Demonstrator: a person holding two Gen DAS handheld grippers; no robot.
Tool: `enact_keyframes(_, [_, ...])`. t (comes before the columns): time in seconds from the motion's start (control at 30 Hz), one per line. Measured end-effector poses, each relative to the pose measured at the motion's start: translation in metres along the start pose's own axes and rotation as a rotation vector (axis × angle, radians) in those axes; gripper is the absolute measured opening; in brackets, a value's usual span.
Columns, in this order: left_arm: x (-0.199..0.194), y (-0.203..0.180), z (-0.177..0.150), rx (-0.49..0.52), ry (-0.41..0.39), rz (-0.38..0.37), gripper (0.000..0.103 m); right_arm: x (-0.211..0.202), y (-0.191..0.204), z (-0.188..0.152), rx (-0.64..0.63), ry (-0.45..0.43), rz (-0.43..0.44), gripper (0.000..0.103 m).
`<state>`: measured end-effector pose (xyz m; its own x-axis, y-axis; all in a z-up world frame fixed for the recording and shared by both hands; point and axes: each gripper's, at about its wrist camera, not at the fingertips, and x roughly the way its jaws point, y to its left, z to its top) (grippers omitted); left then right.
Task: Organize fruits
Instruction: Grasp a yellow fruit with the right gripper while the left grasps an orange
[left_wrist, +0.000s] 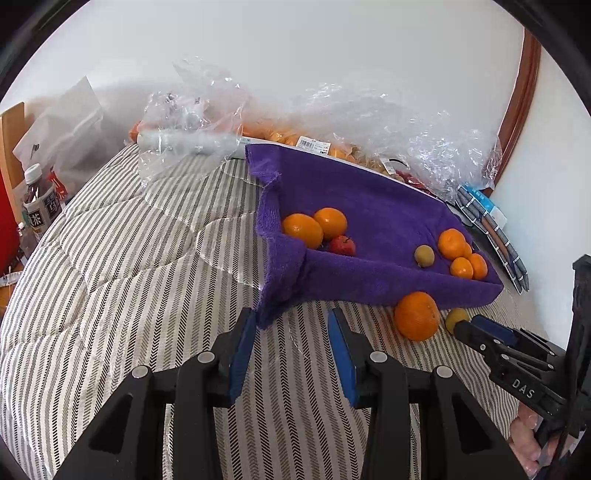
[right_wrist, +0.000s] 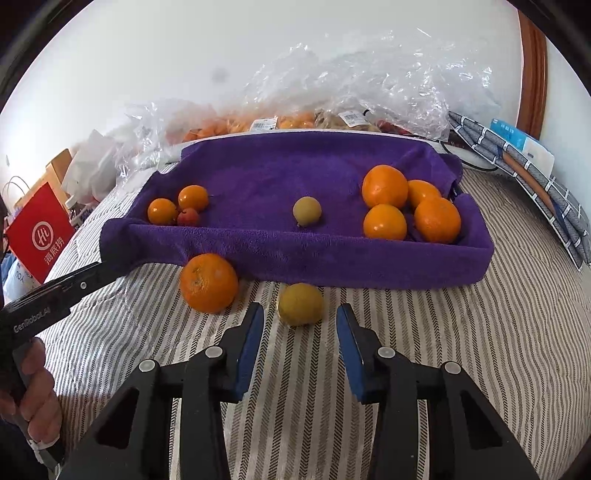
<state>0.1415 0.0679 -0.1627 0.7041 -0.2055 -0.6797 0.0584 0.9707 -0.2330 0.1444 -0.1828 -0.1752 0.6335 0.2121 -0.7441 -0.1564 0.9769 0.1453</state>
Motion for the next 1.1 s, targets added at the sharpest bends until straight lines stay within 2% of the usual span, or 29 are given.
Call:
enact_keyframes(0.07, [0.0,0.0,0.0,-0.002,0.002,-0.003,0.043,0.008,-0.001,0.004,0.008,0.009,0.004,0.036])
enact_keyframes(0.1, [0.001,0.0,0.0,-0.003,0.002,-0.003,0.043,0.012,-0.002,0.005,0.013,0.016,0.009,0.028])
enact_keyframes(0.17, [0.0,0.0,-0.001,0.0,-0.001,-0.005,0.043,0.013,-0.003,0.005,0.019,0.015,0.012,0.028])
enact_keyframes(0.27, [0.0,-0.004,-0.001,0.017,-0.001,-0.016,0.043,0.001,-0.007,0.003,0.03,-0.044,0.021,0.028])
enact_keyframes(0.33, [0.0,-0.007,-0.002,0.031,0.005,-0.03,0.043,-0.006,-0.012,-0.001,0.007,-0.064,-0.005,0.028])
enact_keyframes(0.53, [0.003,-0.034,-0.007,0.122,0.036,-0.113,0.043,-0.02,-0.042,-0.013,0.032,-0.073,-0.035,0.028])
enact_keyframes(0.67, [0.014,-0.054,-0.01,0.094,0.096,-0.197,0.043,-0.028,-0.063,-0.018,0.033,-0.087,-0.075,0.028])
enact_keyframes(0.8, [0.022,-0.08,-0.007,0.162,0.085,-0.161,0.049,-0.033,-0.08,-0.024,0.04,-0.091,-0.089,0.028])
enact_keyframes(0.93, [0.033,-0.094,-0.002,0.172,0.09,-0.146,0.049,-0.029,-0.098,-0.027,0.09,-0.053,0.0,0.028])
enact_keyframes(1.1, [0.045,-0.101,-0.001,0.17,0.104,-0.101,0.049,-0.028,-0.099,-0.026,0.102,-0.047,0.005,0.028])
